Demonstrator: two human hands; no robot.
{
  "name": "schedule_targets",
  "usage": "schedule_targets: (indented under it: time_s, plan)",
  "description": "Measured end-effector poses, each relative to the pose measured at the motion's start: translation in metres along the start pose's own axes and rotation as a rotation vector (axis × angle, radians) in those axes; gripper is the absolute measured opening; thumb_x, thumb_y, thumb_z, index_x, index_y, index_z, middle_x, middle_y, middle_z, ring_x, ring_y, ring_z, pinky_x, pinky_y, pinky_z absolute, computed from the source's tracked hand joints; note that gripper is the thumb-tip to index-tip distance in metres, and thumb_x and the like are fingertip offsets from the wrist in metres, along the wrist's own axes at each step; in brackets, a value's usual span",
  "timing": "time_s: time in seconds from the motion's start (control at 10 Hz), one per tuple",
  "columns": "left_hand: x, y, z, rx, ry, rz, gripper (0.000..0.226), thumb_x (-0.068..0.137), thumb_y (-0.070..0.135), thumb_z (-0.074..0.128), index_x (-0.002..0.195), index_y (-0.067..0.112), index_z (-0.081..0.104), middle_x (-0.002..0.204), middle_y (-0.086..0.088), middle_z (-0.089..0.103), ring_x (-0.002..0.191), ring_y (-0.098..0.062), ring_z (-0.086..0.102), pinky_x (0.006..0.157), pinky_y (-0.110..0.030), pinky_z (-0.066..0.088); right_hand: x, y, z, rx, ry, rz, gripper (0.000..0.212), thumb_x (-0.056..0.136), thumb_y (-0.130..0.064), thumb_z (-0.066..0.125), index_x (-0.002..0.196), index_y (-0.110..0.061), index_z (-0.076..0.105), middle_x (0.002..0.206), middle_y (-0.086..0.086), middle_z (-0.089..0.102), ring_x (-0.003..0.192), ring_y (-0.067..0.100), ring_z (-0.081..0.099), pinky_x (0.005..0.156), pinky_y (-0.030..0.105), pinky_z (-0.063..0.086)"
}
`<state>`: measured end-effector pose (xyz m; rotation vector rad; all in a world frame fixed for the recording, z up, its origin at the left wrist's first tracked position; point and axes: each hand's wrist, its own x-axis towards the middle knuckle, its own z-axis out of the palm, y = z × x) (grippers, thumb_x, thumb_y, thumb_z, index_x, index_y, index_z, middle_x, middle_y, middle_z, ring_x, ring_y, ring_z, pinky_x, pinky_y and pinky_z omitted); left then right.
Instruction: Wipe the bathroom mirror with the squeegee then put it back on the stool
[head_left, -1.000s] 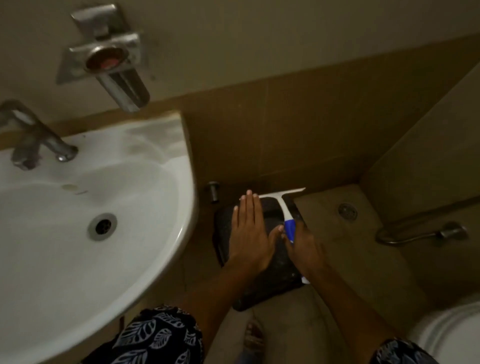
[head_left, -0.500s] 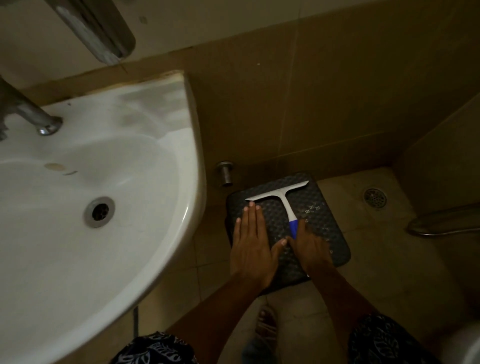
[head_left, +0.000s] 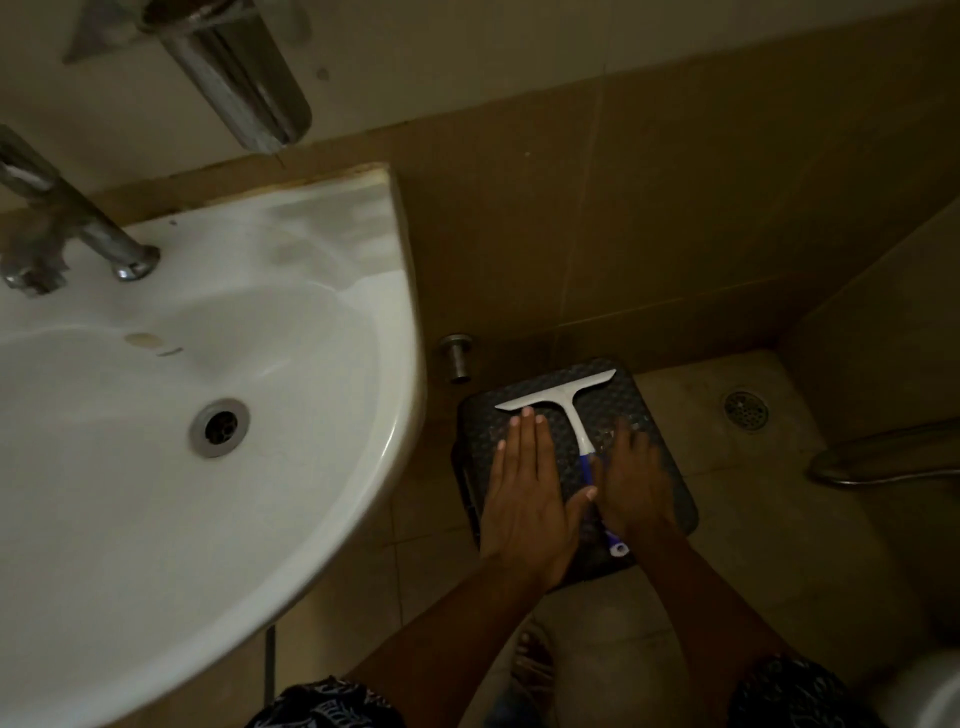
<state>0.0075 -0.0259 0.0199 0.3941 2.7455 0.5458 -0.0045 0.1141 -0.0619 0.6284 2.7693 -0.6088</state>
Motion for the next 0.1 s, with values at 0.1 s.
schedule_targets:
  time_s: [0.1]
  plan:
    - [-0.0108, 0.0196, -0.0228, -0.033, 0.043, 0.11, 0.082, 0.094, 0.059, 0.025, 0.145, 0.015, -0.021, 0.142, 0.007, -0.037, 0.137, -0.009, -0.031, 0.109, -0.02, -0.024, -0.0051, -0.0157, -0.0435, 0.142, 0.365, -0.006, 0.058, 0.09, -0.025, 0.053, 0.141, -0.007, 0.031, 0.134, 0.022, 0.047, 0.119, 0.035, 0.048, 0.097, 0.044, 0.04]
